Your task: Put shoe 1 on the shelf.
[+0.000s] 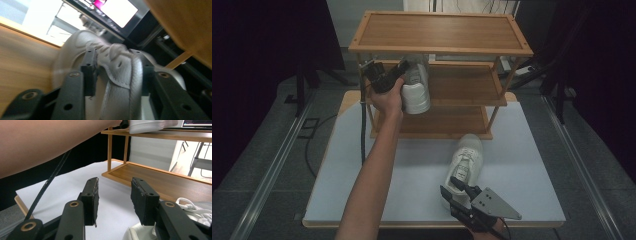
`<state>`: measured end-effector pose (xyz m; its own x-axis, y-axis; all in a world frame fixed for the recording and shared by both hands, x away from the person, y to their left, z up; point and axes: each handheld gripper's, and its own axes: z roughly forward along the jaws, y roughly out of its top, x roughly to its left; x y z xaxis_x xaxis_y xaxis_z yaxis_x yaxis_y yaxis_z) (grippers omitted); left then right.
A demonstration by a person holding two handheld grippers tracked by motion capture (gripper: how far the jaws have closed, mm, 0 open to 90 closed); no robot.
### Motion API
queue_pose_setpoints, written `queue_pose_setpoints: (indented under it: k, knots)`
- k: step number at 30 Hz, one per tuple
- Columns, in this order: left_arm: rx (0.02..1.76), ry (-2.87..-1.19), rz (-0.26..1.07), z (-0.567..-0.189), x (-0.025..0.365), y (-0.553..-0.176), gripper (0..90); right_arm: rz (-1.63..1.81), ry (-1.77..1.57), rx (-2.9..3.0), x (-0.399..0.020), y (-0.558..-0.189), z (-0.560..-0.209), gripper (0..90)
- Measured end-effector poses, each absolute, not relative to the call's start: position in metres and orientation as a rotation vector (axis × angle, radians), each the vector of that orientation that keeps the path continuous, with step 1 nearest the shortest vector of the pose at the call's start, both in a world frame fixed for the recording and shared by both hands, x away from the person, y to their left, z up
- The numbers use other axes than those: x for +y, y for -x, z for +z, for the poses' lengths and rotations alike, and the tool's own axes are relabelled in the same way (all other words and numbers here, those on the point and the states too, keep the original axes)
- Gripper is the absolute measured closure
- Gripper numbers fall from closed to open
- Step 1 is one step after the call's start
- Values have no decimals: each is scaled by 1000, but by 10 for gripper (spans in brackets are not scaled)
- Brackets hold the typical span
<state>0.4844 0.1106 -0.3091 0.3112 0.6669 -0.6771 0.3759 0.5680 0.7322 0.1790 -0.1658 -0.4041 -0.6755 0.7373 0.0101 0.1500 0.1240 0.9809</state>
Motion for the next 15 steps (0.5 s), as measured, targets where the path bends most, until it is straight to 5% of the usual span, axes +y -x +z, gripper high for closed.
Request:
queue_pose_setpoints:
  k: [15]
  knots:
    - [1198,-1105,180,-314,124,-469,470,1567,-836,1924,-163,-177,-404,572]
